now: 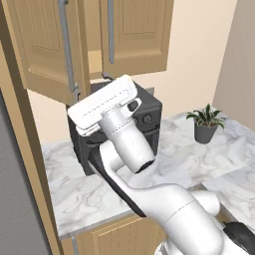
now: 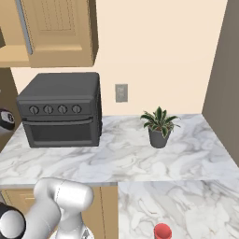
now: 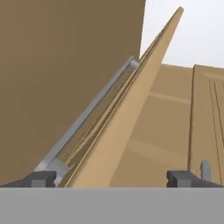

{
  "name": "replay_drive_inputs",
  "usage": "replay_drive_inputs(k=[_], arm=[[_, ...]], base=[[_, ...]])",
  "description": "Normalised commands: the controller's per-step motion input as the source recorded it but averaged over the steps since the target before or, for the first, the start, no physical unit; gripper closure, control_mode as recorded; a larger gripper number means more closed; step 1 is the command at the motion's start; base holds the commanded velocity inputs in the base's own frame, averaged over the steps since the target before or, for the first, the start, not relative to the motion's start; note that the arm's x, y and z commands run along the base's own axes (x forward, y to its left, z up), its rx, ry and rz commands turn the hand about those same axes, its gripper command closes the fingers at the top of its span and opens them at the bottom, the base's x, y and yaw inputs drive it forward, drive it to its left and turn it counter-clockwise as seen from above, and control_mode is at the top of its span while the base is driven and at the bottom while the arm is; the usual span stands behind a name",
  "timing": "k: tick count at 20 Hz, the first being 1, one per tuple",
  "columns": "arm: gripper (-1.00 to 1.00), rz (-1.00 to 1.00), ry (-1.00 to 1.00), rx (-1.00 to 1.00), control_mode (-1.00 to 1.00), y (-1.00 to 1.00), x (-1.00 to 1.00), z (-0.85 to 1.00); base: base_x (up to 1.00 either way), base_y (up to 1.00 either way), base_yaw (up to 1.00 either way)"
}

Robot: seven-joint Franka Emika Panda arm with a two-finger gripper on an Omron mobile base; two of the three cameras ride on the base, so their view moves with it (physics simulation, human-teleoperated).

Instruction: Pick the avocado and bread from the counter and place them on the plate. Then pick the jam from the cabinet and place it next to the plate. Lastly close the cabinet door.

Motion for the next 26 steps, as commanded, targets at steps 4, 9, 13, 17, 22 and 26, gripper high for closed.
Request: replay_drive_inputs(k=[4, 9, 13, 17, 22, 26], arm=[[-1.0, -0.31, 0.32, -0.13, -1.0, -0.49, 0.27, -0.05], [-1.0, -0.34, 0.29, -0.12, -1.0, -0.38, 0.28, -0.06], [-1.0, -0.38, 0.28, -0.15, -1.0, -0.12, 0.28, -0.02], [-1.0, -0.36, 0.31, -0.17, -1.0, -0.1, 0.31, 0.0], [-1.0, -0.25, 0.33, -0.17, -1.0, -0.02, 0.58, -0.01], [-1.0, -0.12, 0.39, -0.15, -1.0, 0.01, 0.85, -0.14]], base=[[0.0, 0.0, 0.0], [0.0, 0.0, 0.0], [0.0, 0.0, 0.0], [0.0, 0.0, 0.0], [0.0, 0.0, 0.0], [0.0, 0.0, 0.0]])
